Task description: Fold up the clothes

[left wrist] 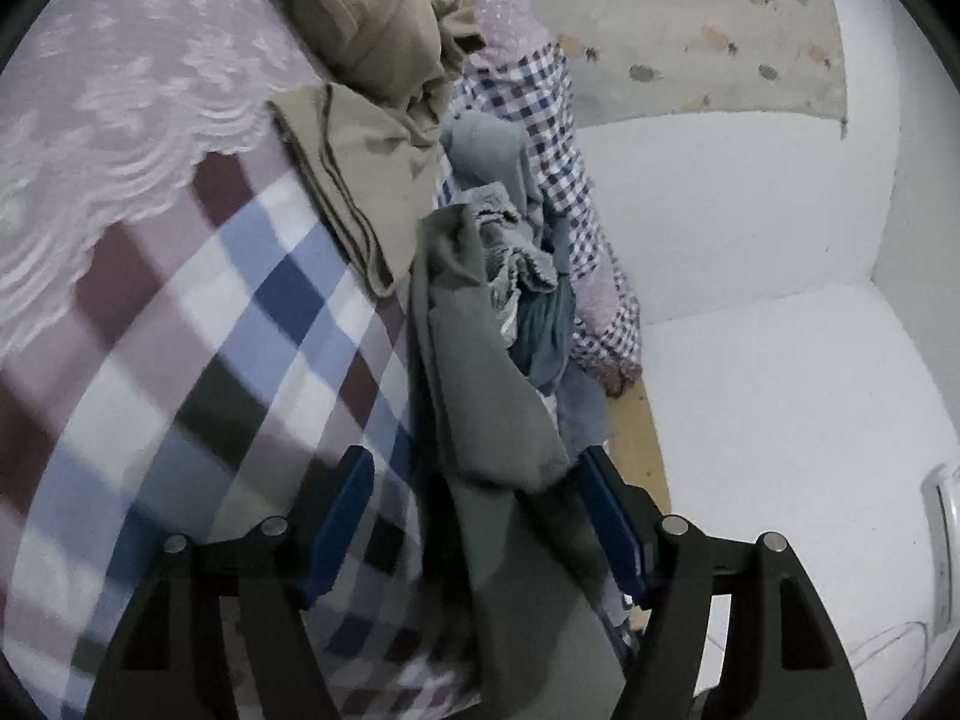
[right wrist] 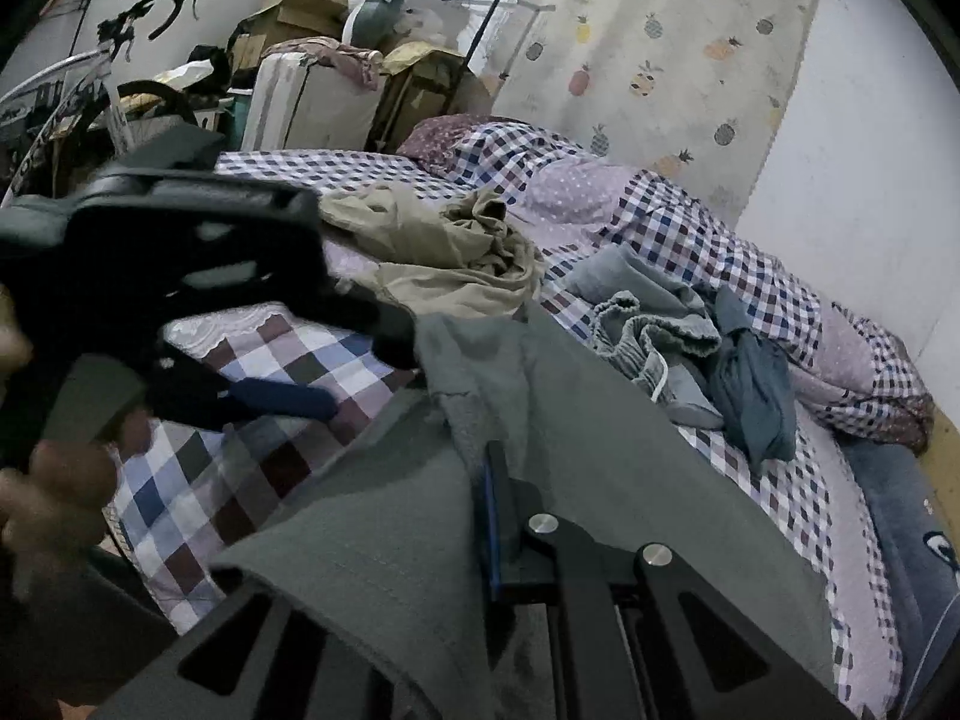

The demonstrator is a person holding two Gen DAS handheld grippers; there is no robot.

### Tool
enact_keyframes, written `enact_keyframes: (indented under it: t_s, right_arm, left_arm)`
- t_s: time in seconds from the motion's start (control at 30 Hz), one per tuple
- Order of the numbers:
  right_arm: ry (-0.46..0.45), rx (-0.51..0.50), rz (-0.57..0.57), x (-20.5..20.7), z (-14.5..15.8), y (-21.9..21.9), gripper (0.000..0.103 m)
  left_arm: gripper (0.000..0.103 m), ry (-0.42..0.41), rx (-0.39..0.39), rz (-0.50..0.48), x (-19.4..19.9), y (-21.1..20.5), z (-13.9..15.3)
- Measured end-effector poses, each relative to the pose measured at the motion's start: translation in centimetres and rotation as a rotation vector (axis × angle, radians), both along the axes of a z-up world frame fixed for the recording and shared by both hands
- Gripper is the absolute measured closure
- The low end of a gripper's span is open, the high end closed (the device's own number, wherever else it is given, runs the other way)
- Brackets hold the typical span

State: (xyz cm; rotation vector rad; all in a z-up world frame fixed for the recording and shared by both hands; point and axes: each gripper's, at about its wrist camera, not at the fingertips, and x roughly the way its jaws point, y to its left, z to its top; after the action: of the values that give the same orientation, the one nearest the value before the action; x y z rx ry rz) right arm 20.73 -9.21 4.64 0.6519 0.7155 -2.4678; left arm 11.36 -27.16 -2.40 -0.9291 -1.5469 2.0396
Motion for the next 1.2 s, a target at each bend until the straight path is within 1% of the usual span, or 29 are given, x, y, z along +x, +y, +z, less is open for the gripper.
enact_keyframes:
  t_s: [0.13, 0.17, 0.3, 0.4, 0.5, 0.63, 0.7, 0.77, 0.8, 0.83, 0.9, 0.93, 0.97, 1.0, 1.03, 1.07, 1.13, 1.2]
  right_arm:
    - [-0.039, -0.035, -0.014, -0.6, 0.7, 1.1, 0.099]
    - [-0.046, -0.043, -0.015, -0.6, 0.8, 1.3, 0.099]
    - [-0.064, -0.075, -0.017, -0.8, 1.5, 2.2, 0.099]
    - [-0.073, -0.120, -0.031, -1.1, 2.3, 3.1, 0.099]
    - [-0.077, -0.145, -0.037, -1.0, 2.9, 3.8, 0.099]
    - [-0.081, -0.162, -0.016, -0.3, 3.5, 4.2, 0.099]
    - [-0.072, -0.154, 0.005, 0.4, 3.6, 3.9, 0.099]
    - [-0.063, -0.144, 0.026, 1.0, 3.6, 3.6, 0.099]
    - [-0.057, -0.136, 0.039, 1.4, 3.6, 3.4, 0.099]
    - [-0.050, -0.127, 0.051, 1.7, 3.6, 3.3, 0.099]
    - [-0.044, -0.115, 0.075, 2.4, 3.4, 3.0, 0.099]
    - [-0.048, -0.116, 0.081, 2.6, 3.4, 3.0, 0.099]
    - [-0.052, -0.118, 0.088, 2.8, 3.3, 3.0, 0.099]
    - [-0.050, -0.119, 0.091, 3.1, 3.3, 3.0, 0.099]
    - [-0.051, -0.119, 0.094, 3.3, 3.3, 3.0, 0.099]
    - [-0.053, -0.120, 0.095, 3.5, 3.2, 3.1, 0.099]
    - [-0.063, -0.126, 0.094, 3.7, 3.0, 3.2, 0.099]
    - [-0.078, -0.136, 0.090, 3.7, 2.7, 3.2, 0.099]
  left_arm:
    - [0.029, 0.015, 0.037, -0.015, -2.1, -0.2, -0.1]
    - [0.029, 0.016, 0.019, -0.032, -2.8, 0.1, 0.0]
    - [0.029, 0.013, -0.098, -0.122, -5.6, 1.8, 0.8]
    - [0.030, 0.010, -0.180, -0.181, -7.7, 3.0, 1.3]
    - [0.030, 0.023, -0.204, -0.195, -9.6, 3.1, 1.5]
    - [0.031, 0.044, -0.195, -0.185, -11.8, 2.3, 1.7]
    - [0.037, 0.045, -0.197, -0.177, -13.0, 2.0, 1.7]
    - [0.050, 0.027, -0.204, -0.180, -14.1, 1.7, 1.3]
    - [0.053, 0.020, -0.210, -0.185, -14.4, 1.6, 1.1]
    - [0.058, 0.017, -0.216, -0.190, -14.6, 1.5, 0.9]
    - [0.062, 0.014, -0.221, -0.202, -14.9, 1.3, 0.8]
    - [0.065, 0.015, -0.219, -0.204, -15.0, 1.3, 0.8]
    - [0.074, 0.018, -0.217, -0.205, -15.1, 1.2, 0.9]
    - [0.081, 0.025, -0.210, -0.205, -15.0, 1.2, 0.9]
    - [0.085, 0.031, -0.204, -0.202, -14.9, 1.2, 1.1]
    - [0.089, 0.037, -0.200, -0.198, -14.7, 1.1, 1.3]
    - [0.090, 0.059, -0.194, -0.183, -14.3, 1.0, 2.3]
    - [0.092, 0.107, -0.176, -0.164, -13.7, 0.7, 4.0]
